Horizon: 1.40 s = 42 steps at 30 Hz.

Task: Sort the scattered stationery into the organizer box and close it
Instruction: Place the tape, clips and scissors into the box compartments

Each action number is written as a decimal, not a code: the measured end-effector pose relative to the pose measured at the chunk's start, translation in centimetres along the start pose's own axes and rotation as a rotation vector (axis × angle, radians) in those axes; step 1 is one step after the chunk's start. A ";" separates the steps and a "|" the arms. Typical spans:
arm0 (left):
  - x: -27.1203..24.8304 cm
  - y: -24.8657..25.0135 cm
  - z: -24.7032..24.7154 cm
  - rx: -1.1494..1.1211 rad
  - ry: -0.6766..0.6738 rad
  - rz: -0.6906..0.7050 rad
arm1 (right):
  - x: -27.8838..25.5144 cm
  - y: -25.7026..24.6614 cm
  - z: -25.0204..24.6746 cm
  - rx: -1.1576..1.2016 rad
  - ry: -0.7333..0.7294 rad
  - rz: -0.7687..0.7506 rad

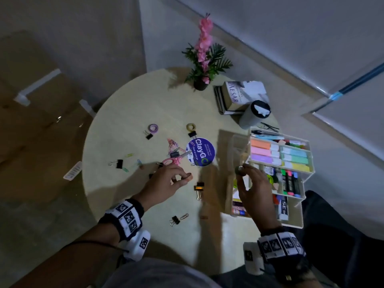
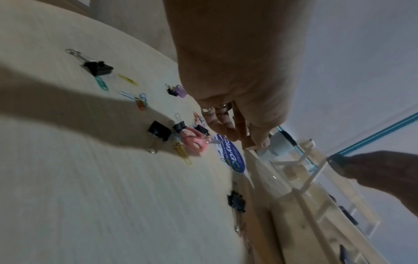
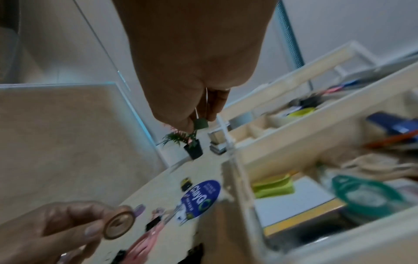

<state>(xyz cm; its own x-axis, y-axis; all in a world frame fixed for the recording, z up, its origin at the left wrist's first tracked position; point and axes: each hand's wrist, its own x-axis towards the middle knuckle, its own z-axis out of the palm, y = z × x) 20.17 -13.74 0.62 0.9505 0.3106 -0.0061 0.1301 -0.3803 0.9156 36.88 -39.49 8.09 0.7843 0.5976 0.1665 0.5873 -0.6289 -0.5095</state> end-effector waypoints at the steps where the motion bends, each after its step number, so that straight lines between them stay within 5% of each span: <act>1: 0.1 0.4 0.4 -0.008 -0.010 0.003 | -0.2 1.1 -0.6 -0.028 -0.001 0.004; 8: -2.0 0.2 2.0 -0.022 -0.125 -0.168 | -0.1 4.7 -0.4 -0.129 -0.084 -0.047; 16: -3.7 2.2 1.7 -0.015 -0.091 -0.254 | 1.8 5.5 0.4 -0.087 -0.052 -0.034; 24: 2.3 11.2 6.9 0.125 -0.152 -0.023 | -1.6 9.0 -1.9 -0.009 0.016 0.041; 28: 6.2 13.6 11.9 0.271 -0.200 0.092 | -3.5 10.7 -3.4 0.055 -0.032 -0.037; 33: 8.6 13.7 14.8 0.527 -0.210 0.087 | -4.8 11.7 -4.5 0.201 -0.188 -0.079; 42: 9.6 14.3 16.5 0.867 -0.192 0.058 | -4.5 11.8 -5.5 0.211 -0.230 -0.133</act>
<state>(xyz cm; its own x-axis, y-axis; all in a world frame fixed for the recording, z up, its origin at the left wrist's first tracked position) 35.84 -30.53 7.00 0.9831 0.1482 -0.1076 0.1736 -0.9409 0.2909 41.43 -52.36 5.98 0.6239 0.7791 0.0604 0.6081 -0.4355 -0.6638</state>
